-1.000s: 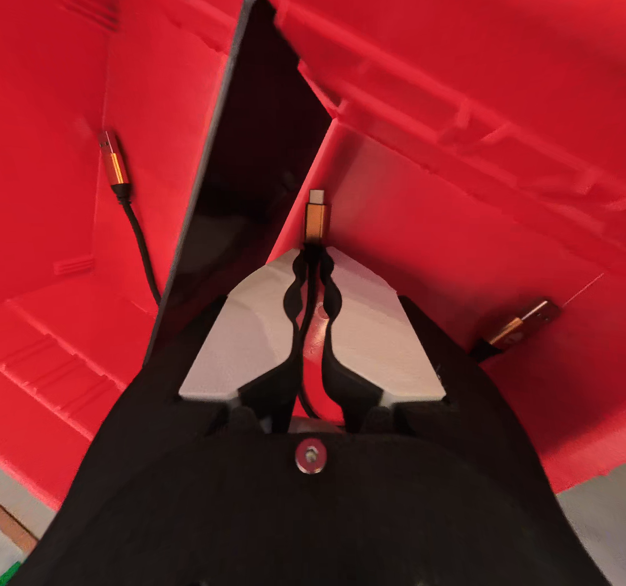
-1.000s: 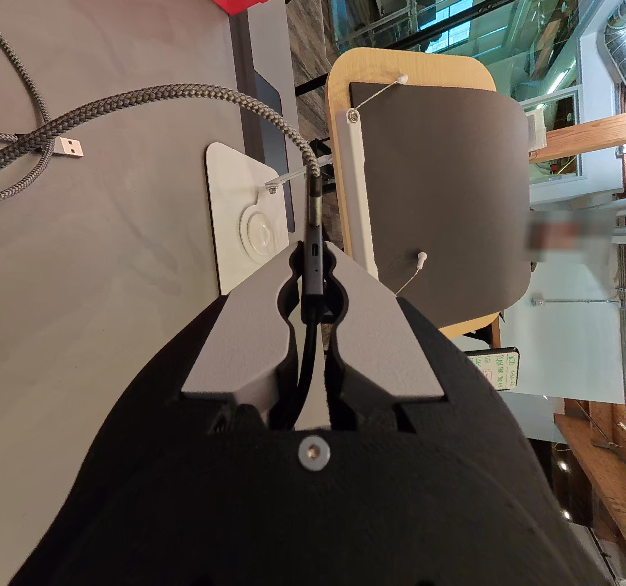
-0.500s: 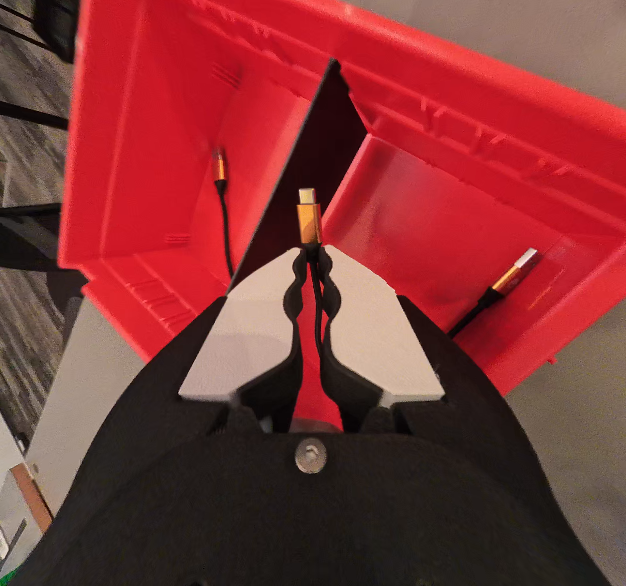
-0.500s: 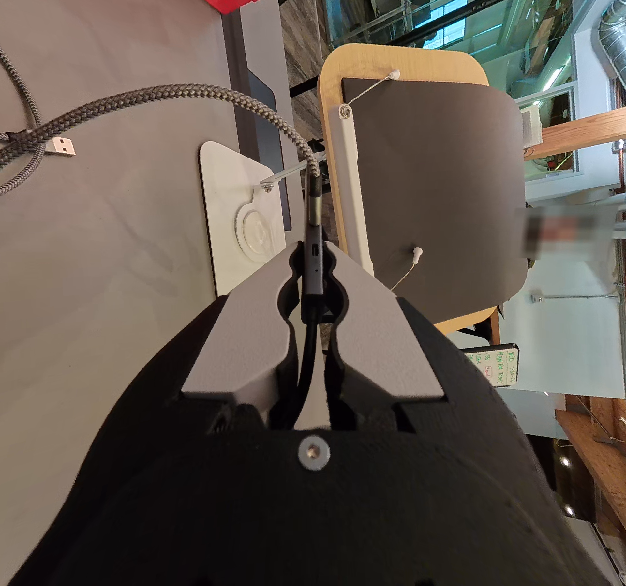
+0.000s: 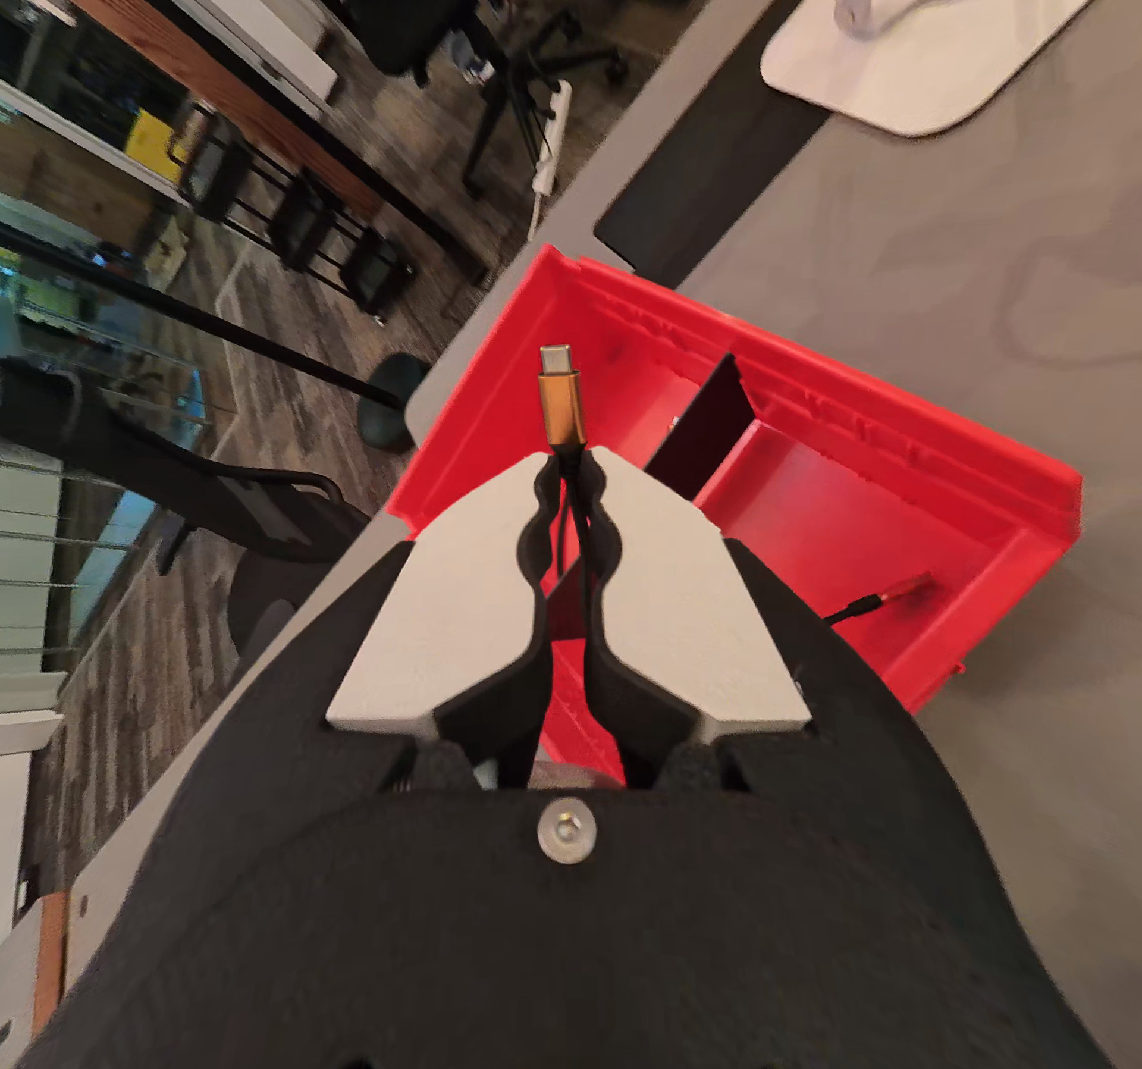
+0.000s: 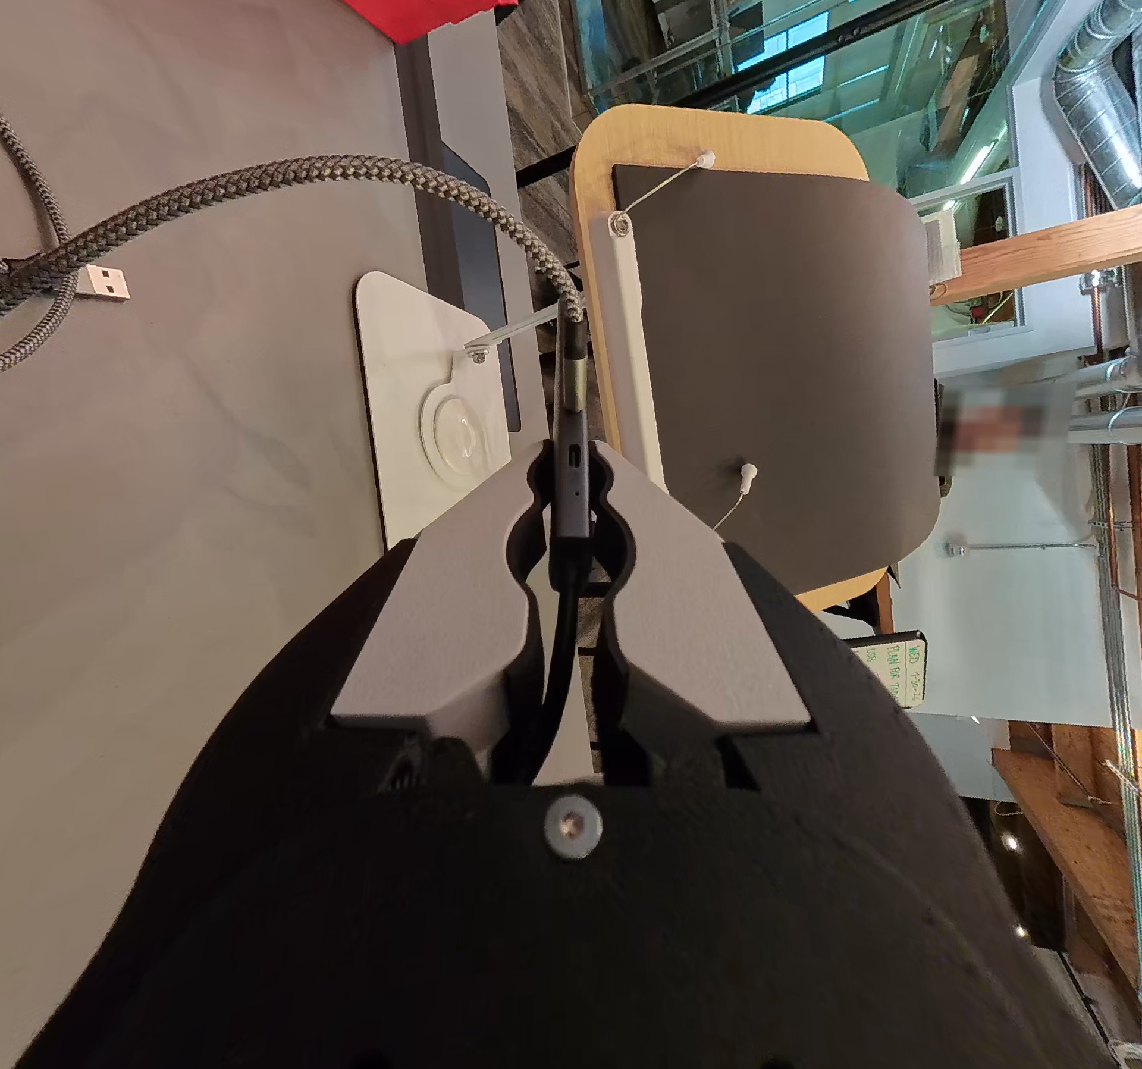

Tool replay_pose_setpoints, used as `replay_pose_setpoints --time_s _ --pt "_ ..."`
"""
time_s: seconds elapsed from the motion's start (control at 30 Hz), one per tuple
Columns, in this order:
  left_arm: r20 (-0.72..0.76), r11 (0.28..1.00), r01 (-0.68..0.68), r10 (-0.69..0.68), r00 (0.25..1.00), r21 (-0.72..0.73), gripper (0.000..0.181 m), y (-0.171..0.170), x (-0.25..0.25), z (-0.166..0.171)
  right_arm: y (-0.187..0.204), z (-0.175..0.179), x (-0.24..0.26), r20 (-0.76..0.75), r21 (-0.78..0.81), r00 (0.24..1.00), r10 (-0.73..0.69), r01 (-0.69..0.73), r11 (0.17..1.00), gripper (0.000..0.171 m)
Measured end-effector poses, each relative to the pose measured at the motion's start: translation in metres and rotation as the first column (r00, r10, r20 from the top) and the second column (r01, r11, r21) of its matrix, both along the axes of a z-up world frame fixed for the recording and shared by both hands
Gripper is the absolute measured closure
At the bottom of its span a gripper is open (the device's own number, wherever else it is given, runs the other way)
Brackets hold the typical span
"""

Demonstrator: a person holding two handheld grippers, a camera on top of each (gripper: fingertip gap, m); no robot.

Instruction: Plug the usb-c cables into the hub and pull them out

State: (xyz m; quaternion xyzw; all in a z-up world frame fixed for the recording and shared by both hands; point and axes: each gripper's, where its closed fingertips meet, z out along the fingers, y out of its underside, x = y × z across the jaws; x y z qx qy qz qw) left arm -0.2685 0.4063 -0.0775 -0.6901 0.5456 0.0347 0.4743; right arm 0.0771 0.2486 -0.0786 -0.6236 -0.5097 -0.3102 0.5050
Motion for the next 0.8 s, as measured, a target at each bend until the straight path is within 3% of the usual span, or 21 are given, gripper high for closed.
replay_pose_setpoints --time_s 0.17,0.37,0.53,0.67,0.8 --pt "0.104 0.997 0.015 -0.022 0.994 0.072 0.175 -0.009 -0.006 0.048 0.001 0.0 0.002 0.0 0.0 1.0 -0.004 0.004 1.0 0.164" --pt "0.123 0.986 0.068 -0.087 0.989 0.155 0.175 -0.03 -0.006 0.106 0.001 -0.001 0.003 -0.007 -0.005 1.0 -0.002 0.002 1.0 0.164" --pt "0.051 0.962 0.239 -0.247 0.968 0.131 0.175 -0.078 0.018 0.137 0.002 -0.003 0.005 -0.009 -0.01 1.0 -0.004 0.004 1.0 0.164" --pt "-0.024 0.914 0.405 -0.405 0.914 0.032 0.174 -0.123 0.051 0.119 0.003 -0.005 0.008 -0.008 -0.02 1.0 -0.007 0.007 1.0 0.164" --pt "-0.087 0.84 0.528 -0.539 0.837 -0.124 0.175 -0.166 0.088 0.062 0.003 -0.006 0.009 -0.01 -0.026 1.0 -0.006 0.006 1.0 0.164"
